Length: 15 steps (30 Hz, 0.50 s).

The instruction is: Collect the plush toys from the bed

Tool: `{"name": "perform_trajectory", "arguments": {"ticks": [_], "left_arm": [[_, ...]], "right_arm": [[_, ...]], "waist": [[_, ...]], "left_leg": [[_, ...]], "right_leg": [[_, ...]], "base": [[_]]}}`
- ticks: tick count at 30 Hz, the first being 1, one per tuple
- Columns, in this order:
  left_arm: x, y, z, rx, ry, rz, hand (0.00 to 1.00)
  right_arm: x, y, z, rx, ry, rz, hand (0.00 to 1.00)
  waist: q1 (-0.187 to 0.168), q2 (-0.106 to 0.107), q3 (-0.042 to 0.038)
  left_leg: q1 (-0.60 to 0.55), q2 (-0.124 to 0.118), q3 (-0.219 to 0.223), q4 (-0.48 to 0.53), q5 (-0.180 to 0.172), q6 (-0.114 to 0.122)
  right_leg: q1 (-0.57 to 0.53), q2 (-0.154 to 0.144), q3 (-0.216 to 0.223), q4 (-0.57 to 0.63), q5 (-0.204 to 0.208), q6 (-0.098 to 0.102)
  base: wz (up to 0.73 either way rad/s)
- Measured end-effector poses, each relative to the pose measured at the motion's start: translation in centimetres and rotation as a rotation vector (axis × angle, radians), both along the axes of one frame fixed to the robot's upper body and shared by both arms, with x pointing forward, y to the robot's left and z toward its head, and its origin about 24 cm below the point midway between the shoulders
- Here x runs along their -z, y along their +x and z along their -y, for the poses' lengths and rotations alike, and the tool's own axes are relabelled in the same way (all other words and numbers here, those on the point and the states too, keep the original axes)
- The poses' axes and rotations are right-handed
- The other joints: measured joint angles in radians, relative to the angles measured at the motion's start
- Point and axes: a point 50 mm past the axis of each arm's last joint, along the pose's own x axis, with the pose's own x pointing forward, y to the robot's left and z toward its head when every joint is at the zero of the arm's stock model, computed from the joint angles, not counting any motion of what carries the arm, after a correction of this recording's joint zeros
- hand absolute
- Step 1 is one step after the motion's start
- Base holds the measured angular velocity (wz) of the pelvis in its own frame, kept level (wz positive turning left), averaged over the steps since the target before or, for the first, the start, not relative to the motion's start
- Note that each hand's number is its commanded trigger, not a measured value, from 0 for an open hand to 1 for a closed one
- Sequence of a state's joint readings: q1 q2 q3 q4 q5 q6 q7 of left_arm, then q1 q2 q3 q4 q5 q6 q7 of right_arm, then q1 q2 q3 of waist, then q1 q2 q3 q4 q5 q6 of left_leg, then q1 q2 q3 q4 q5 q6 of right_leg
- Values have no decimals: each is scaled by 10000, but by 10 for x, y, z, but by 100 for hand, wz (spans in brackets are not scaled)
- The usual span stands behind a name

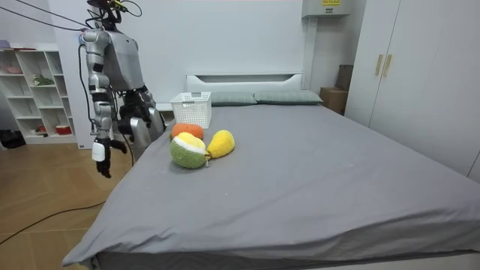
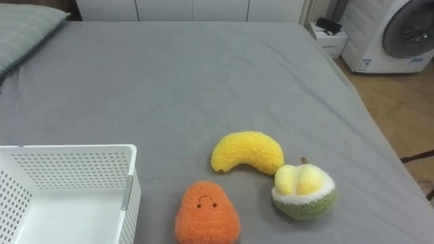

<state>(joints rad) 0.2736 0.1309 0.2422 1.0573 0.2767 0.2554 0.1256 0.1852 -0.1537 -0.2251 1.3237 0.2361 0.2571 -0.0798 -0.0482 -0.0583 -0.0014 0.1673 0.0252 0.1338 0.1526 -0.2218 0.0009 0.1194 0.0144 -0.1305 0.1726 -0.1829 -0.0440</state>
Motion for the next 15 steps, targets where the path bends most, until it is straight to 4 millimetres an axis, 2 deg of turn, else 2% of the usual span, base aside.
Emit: {"name": "perform_trajectory", "arguments": {"ticks": [2, 6, 15], "left_arm": [[-1, 0, -4, -267, 150, 160, 0], [-4, -3, -11, -560, 758, 364, 0], [-6, -3, -14, -447, 926, 736, 0]], "right_arm": [[-3, 1, 11, 636, -599, 147, 0], [-12, 21, 39, 1546, -2260, 1201, 0], [-39, 86, 73, 1518, -4748, 3960, 0]], "waist": [[-18, -42, -5], [-21, -51, -6], [-14, -191, -19]], "left_leg": [[3, 0, 50, -11, -1, 1], [-4, 27, 249, -26, -1, 4], [-30, 26, 297, -87, -2, 4]], "right_leg": [[-22, 2, 26, -6, 19, 6], [-140, 48, 189, -10, 75, -7], [-230, 50, 240, -8, 68, 1]], "base": [[-6], [-16], [-1]]}}
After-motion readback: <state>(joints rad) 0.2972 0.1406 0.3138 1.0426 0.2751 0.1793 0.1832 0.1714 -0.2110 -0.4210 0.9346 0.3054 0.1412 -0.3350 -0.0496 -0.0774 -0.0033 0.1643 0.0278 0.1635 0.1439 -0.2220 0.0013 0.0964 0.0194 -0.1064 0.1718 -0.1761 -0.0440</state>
